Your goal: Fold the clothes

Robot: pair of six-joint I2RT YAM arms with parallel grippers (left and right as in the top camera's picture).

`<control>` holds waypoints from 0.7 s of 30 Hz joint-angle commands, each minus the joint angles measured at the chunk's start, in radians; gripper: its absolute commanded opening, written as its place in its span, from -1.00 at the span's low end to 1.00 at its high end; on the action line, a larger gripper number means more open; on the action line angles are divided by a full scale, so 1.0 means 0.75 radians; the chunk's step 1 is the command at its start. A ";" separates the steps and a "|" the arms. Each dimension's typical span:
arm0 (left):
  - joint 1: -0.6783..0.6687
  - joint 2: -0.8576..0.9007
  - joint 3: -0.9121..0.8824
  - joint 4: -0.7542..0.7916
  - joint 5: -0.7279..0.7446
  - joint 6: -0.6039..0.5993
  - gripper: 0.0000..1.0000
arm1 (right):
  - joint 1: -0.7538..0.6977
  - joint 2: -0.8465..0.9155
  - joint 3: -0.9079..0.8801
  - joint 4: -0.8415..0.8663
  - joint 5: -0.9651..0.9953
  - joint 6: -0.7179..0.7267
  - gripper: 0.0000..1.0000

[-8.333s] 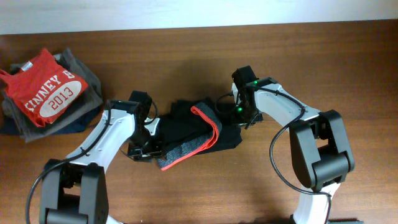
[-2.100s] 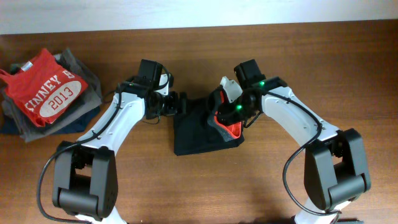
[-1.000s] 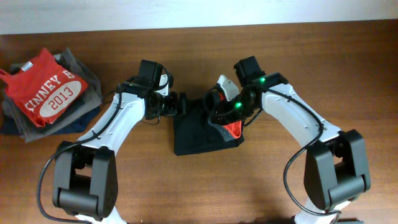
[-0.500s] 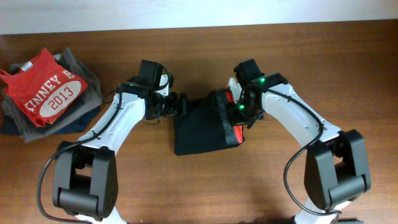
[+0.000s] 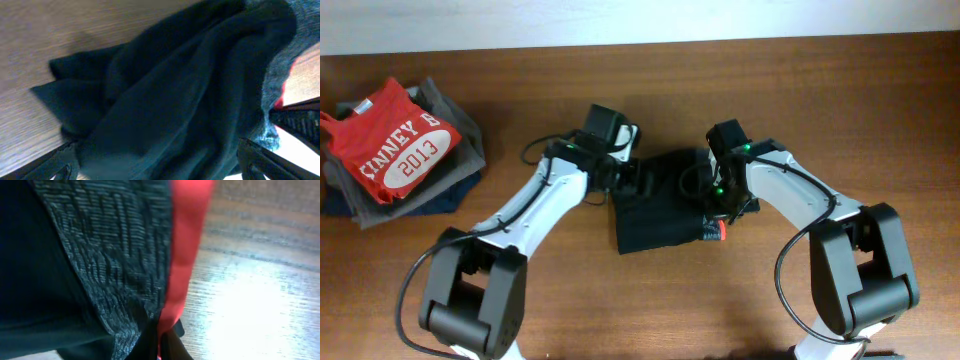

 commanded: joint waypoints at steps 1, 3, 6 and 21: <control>-0.035 -0.021 -0.011 0.012 -0.119 0.038 0.98 | -0.011 -0.002 -0.025 0.004 0.092 0.057 -0.91; -0.048 -0.011 -0.011 0.012 -0.183 0.038 0.98 | -0.011 -0.002 -0.024 0.007 0.127 0.085 -0.91; -0.050 0.019 -0.011 0.019 -0.242 0.048 0.98 | -0.011 -0.002 -0.024 0.023 0.134 0.089 -0.91; 0.026 0.268 -0.011 0.073 -0.395 0.072 0.98 | -0.011 -0.002 -0.024 0.025 0.195 0.089 -0.89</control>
